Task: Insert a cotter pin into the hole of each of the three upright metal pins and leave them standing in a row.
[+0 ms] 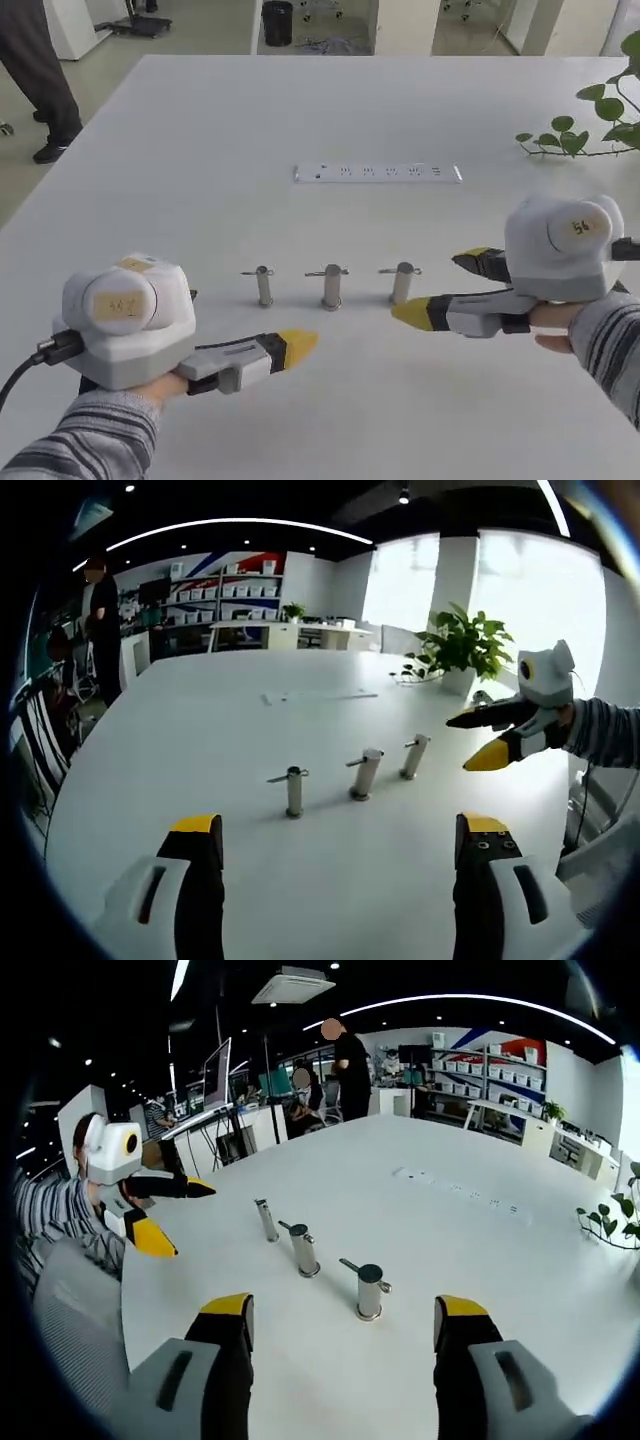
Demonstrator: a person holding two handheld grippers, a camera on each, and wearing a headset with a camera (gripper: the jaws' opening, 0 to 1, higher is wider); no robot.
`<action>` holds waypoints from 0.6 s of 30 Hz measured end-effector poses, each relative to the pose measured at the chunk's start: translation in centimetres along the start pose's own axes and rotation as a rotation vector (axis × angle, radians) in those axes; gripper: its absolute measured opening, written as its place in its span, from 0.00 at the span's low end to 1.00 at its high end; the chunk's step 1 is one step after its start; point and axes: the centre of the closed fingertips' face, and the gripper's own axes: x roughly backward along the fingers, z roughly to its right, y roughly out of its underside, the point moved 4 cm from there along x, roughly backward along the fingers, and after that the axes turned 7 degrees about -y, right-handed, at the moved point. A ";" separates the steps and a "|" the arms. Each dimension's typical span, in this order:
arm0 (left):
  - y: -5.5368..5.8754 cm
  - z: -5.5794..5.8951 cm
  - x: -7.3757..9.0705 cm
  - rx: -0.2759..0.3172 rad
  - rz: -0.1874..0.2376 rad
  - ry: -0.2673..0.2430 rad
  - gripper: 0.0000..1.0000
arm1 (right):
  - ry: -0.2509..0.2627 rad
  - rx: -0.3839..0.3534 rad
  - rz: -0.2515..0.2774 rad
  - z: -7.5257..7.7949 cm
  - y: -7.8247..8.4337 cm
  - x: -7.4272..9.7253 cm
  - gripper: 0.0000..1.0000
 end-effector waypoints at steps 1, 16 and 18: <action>0.0 0.0 0.1 0.003 0.001 -0.003 0.97 | 0.011 -0.028 0.018 -0.2 0.0 0.1 0.72; -0.2 0.1 0.8 -0.035 -0.005 -0.027 0.99 | 0.050 -0.095 0.056 -1.8 0.7 0.4 0.82; -0.3 0.0 0.9 -0.035 -0.003 -0.029 0.99 | 0.050 -0.091 0.060 -2.0 0.5 0.5 0.82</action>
